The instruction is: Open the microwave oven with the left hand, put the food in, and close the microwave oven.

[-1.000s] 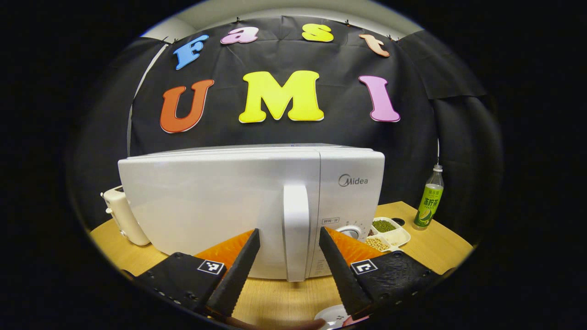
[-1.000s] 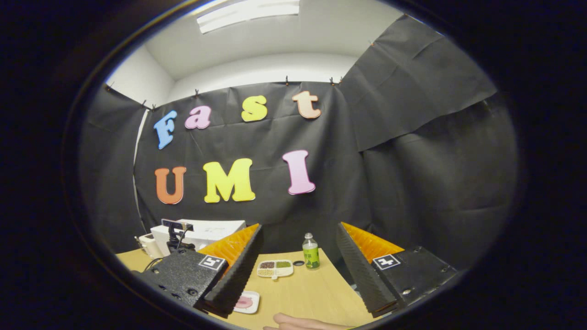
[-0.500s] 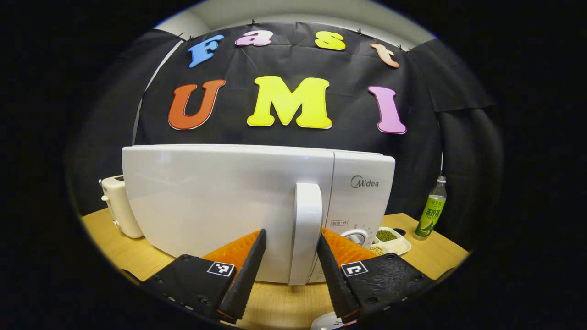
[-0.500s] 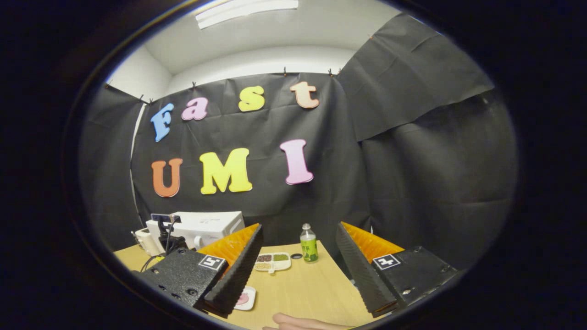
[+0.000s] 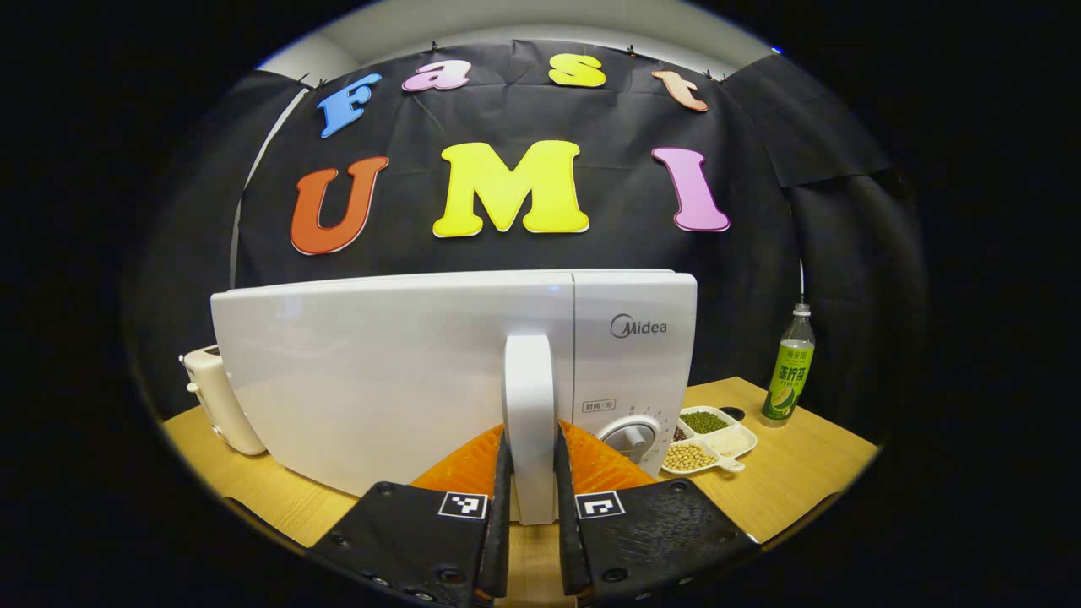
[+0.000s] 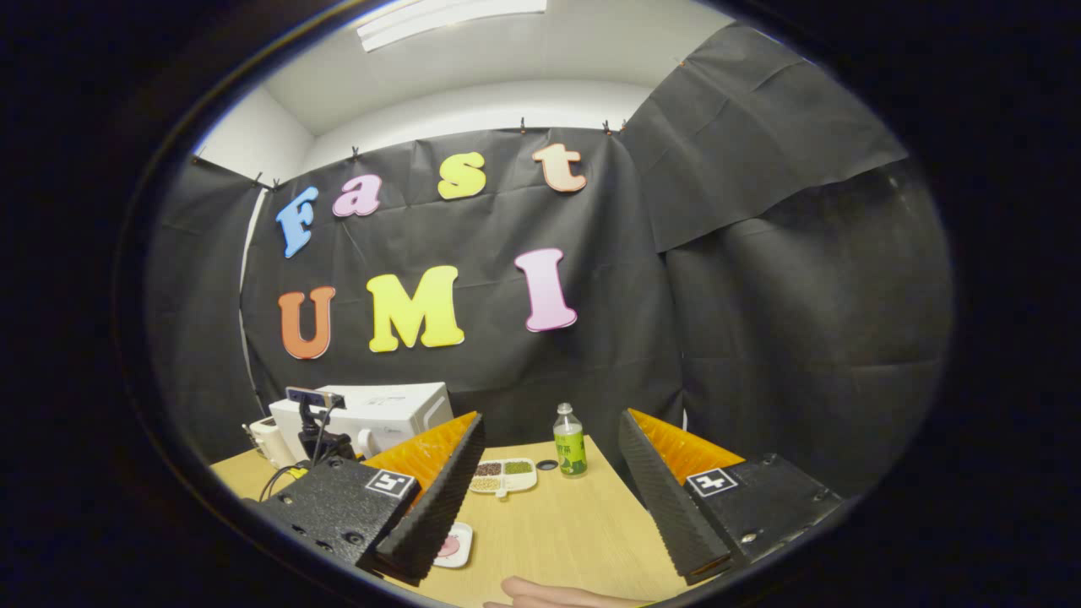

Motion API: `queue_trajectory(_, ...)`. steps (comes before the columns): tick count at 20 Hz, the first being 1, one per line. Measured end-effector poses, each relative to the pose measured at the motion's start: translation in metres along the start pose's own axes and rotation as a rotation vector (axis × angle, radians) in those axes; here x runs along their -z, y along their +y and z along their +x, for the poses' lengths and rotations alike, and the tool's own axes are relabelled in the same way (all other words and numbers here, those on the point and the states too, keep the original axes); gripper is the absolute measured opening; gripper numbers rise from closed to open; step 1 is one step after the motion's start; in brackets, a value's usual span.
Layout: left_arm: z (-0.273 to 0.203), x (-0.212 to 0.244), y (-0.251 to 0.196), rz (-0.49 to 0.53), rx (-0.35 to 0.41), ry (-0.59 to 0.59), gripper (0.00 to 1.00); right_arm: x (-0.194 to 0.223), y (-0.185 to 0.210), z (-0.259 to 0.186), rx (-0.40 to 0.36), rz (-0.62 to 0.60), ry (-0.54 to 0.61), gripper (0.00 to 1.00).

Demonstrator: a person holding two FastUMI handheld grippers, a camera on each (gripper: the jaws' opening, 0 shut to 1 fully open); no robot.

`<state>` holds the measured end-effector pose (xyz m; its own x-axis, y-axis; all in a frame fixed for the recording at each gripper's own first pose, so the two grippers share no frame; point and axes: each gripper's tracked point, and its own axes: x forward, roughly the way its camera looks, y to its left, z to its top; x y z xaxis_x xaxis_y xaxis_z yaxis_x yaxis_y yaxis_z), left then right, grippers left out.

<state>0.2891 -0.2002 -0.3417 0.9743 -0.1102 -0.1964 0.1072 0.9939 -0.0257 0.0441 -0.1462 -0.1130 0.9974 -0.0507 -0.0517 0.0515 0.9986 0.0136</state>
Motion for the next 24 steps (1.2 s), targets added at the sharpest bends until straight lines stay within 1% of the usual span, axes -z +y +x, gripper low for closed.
queue_trajectory(1,-0.004,-0.002,-0.001,-0.005,0.005,0.005,0.09,-0.001,0.000,0.000,0.001,0.001,-0.002,1.00)
queue_trajectory(2,-0.008,-0.001,0.002,0.021,0.002,0.011,0.09,0.000,0.001,-0.001,0.001,0.002,-0.004,1.00)
queue_trajectory(3,-0.008,-0.001,0.002,0.034,0.002,0.012,0.09,-0.001,0.001,-0.002,-0.001,0.004,-0.004,0.94)
queue_trajectory(4,-0.008,-0.002,0.001,0.033,0.010,0.006,0.09,0.000,0.003,-0.002,-0.003,0.005,-0.003,1.00)
queue_trajectory(6,-0.010,-0.001,-0.001,-0.013,0.027,0.026,0.09,0.002,0.005,-0.002,-0.007,0.002,-0.001,1.00)
queue_trajectory(7,-0.011,-0.001,-0.001,-0.006,0.025,0.029,0.09,0.002,0.005,-0.002,-0.006,-0.001,-0.001,0.94)
queue_trajectory(8,-0.011,-0.001,0.001,0.011,0.017,0.025,0.09,0.003,0.005,-0.003,-0.005,-0.005,0.000,1.00)
queue_trajectory(9,-0.011,-0.001,0.001,0.024,0.011,0.021,0.09,0.003,0.005,-0.004,-0.004,-0.006,0.001,0.94)
queue_trajectory(10,-0.011,-0.002,0.002,0.028,0.010,0.017,0.09,0.003,0.006,-0.006,-0.006,-0.008,0.002,1.00)
queue_trajectory(12,-0.014,0.000,-0.001,-0.012,0.019,0.036,0.09,0.003,0.005,-0.008,-0.005,-0.013,0.001,1.00)
queue_trajectory(13,-0.023,-0.002,-0.001,0.007,0.018,0.045,0.09,0.001,0.005,-0.009,-0.004,-0.015,-0.002,0.94)
queue_trajectory(14,-0.029,0.001,0.000,0.025,0.016,0.042,0.09,0.000,0.004,-0.010,-0.003,-0.017,-0.008,1.00)
queue_trajectory(15,-0.032,0.001,0.002,0.068,0.022,0.013,0.08,-0.001,0.003,-0.010,0.002,-0.017,-0.011,1.00)
queue_trajectory(16,-0.051,-0.006,0.003,0.068,0.027,0.021,0.00,0.001,0.003,-0.012,0.005,-0.017,-0.010,0.93)
queue_trajectory(17,-0.048,0.001,0.004,0.059,0.048,0.013,0.00,0.001,0.004,-0.013,0.002,-0.016,-0.009,0.93)
queue_trajectory(18,-0.057,0.006,0.004,0.034,0.068,0.033,0.00,0.001,0.007,-0.015,-0.002,-0.011,-0.006,1.00)
queue_trajectory(19,-0.068,0.005,0.005,0.027,0.089,0.027,0.00,0.002,0.009,-0.018,-0.005,-0.009,0.000,0.94)
queue_trajectory(20,-0.077,0.007,0.008,0.027,0.102,0.030,0.00,0.004,0.012,-0.021,-0.011,-0.008,0.004,1.00)
queue_trajectory(22,-0.101,0.007,0.018,0.051,0.118,0.012,0.00,0.005,0.017,-0.029,-0.014,-0.014,0.006,1.00)
queue_trajectory(24,-0.126,0.011,0.029,0.034,0.132,0.012,0.00,0.006,0.022,-0.041,-0.019,-0.021,0.004,1.00)
